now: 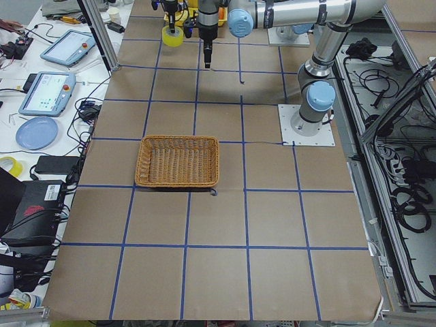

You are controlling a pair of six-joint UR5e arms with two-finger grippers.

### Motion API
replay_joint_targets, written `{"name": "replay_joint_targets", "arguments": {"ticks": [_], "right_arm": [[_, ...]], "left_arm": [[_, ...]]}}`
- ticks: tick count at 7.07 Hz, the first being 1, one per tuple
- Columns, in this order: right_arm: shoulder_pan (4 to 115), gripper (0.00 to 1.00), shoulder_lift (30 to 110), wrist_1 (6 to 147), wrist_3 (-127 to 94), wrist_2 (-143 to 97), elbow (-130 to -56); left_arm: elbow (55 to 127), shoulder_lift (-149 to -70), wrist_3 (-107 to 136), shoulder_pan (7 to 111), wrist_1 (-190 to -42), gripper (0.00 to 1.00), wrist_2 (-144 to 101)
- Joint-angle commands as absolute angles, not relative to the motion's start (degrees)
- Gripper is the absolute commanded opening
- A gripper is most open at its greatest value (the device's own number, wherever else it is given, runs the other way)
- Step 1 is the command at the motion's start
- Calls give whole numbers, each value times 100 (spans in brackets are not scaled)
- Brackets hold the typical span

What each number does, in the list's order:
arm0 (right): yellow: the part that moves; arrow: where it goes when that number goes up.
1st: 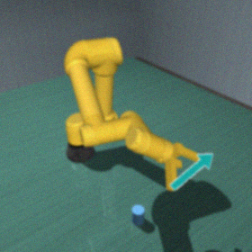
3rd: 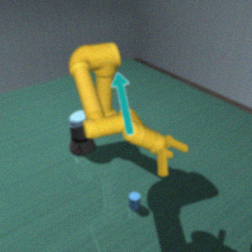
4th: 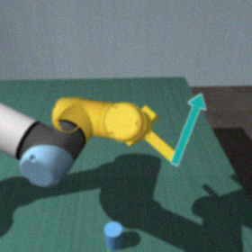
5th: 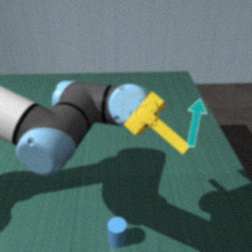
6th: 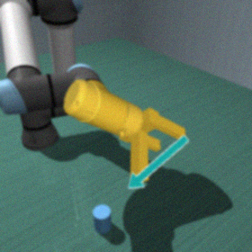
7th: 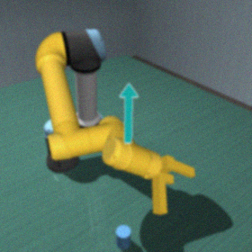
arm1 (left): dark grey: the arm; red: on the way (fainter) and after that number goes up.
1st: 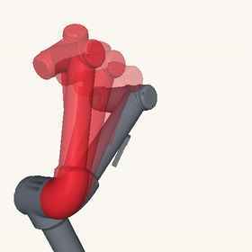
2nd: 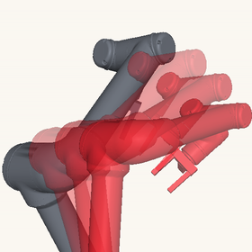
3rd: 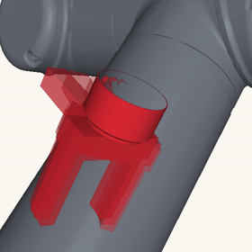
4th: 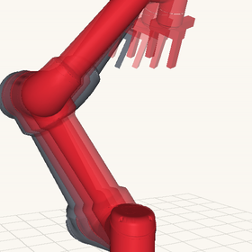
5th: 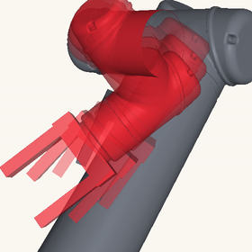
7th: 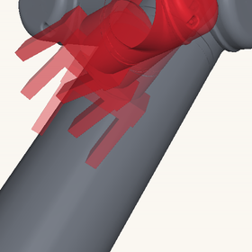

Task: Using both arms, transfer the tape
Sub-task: 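Carry the tape roll toward the table center and set it down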

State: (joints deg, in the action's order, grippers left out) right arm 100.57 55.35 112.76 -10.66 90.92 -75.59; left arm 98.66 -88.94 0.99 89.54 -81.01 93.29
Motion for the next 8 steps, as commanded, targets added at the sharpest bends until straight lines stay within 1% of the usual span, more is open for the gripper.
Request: {"name": "replay_joint_targets", "arguments": {"ticks": [1,2,3,4,5,6,7,8], "right_arm": [[10397,0,5108,11355,-1678,8939,-7488],[10397,0,4924,11425,-1644,8912,-7410],[10397,15,4722,11469,-1652,8668,-7270],[10415,34,4685,11444,-1609,8631,-7269],[10415,72,4685,11435,-1565,8631,-7260],[10415,100,4745,11435,-1521,8631,-7251],[10406,100,4972,11408,-1503,8613,-7207],[10363,100,5427,10982,-1494,8709,-7181]], "left_arm": [[9853,-8912,105,8877,-8121,100,9343],[9870,-8982,132,8860,-8104,100,9317],[9870,-9043,149,8851,-8104,100,9308],[9853,-9096,167,8842,-8008,100,9308],[9861,-9123,193,8842,-7955,100,9308],[9861,-9167,298,8842,-7693,100,9299],[9844,-9245,395,8842,-7238,100,9255],[9826,-9350,378,8850,-6964,100,9272]]}}
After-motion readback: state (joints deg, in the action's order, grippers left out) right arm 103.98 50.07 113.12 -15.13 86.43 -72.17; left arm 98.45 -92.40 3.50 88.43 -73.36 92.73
